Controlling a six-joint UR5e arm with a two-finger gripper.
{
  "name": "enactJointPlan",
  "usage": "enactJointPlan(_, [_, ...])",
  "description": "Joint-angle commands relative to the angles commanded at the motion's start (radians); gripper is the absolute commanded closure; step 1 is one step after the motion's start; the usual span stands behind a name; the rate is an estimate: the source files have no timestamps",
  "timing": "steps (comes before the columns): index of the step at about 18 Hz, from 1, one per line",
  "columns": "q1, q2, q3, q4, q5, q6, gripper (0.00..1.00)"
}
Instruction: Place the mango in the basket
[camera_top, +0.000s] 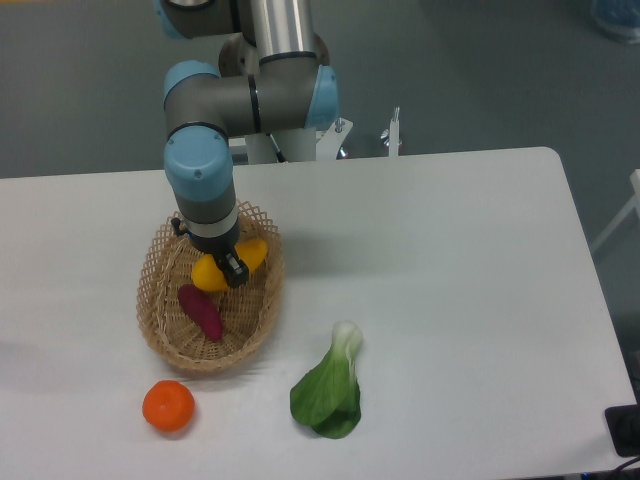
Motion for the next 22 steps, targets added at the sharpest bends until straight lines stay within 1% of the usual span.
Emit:
enactJointPlan(2, [-0.002,-0.003,0.005,0.000,0.005,0.003,0.00])
enactJointPlan(4, [0.014,-0.003,0.017,0.005,0.009,0.006,0.00])
enactJointPlan(6, [0.073,0.000,0.055,0.009,0.014,0.003,0.00])
enactJointPlan(8, [0.109,-0.008,0.099,0.006,0.015,0.006,0.00])
enactJointPlan(10, [0.173,-0.012,0.126,0.008,0.017,0.017,0.00])
enactJointPlan(11, [0.205,-0.012,0.132,0.008,0.017,0.040,0.00])
enactJointPlan(14, [0.293,-0.018,0.141,0.006,0.018,0.175,0.00])
enactJointPlan(16, [0.349,-0.031,0.155,0.011,0.017,0.207,0.00])
enactJointPlan(18, [0.397,-0.054,0.184,0.014,0.017,0.233,0.00])
enactJointPlan(19, [0.414,-0.075,0.207,0.012,0.017,0.251,0.00])
enactJointPlan(21, [0.425,-0.113,0.262,0.009,0.018,0.258,0.00])
enactJointPlan(22, [0.467,-0.170,0.346,0.008,0.012,0.268,0.00])
